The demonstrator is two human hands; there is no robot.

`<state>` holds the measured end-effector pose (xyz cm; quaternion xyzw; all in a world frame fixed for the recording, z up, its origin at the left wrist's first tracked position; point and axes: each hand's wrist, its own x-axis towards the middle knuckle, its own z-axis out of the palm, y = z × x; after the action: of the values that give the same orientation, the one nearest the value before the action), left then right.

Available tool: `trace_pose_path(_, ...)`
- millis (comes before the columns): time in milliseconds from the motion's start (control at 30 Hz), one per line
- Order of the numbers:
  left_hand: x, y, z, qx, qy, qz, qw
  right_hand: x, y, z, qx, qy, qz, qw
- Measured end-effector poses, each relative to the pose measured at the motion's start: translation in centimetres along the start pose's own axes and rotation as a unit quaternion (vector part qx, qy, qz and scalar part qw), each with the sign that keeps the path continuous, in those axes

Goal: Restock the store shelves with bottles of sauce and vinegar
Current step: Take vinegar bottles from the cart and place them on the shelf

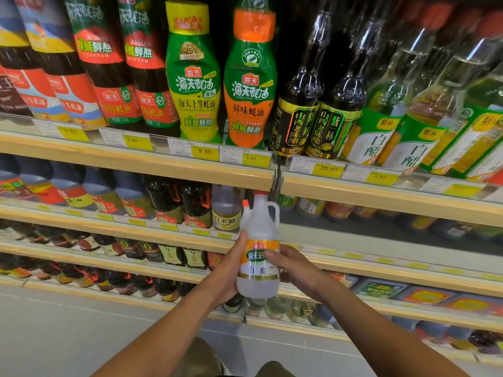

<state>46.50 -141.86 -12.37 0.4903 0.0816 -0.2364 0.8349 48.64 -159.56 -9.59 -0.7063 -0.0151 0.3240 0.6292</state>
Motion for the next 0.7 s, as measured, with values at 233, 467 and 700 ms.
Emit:
trace_pose_path(233,1.3,0.6,0.4,0.095,0.016,-0.001,0.995,1.4,-0.7,-0.7,-0.02,0.01,-0.003,1.0)
trace_pose_path(467,1.6,2.3,-0.7,0.17,0.127,0.08,0.974,4.0,-3.2,-2.7,-0.068,0.049,-0.037,0.996)
trace_pose_path(700,1.4,2.4,-3.3,0.227,0.196,0.109,0.948,7.3,-5.0,-5.7,-0.082,0.152,0.046,0.984)
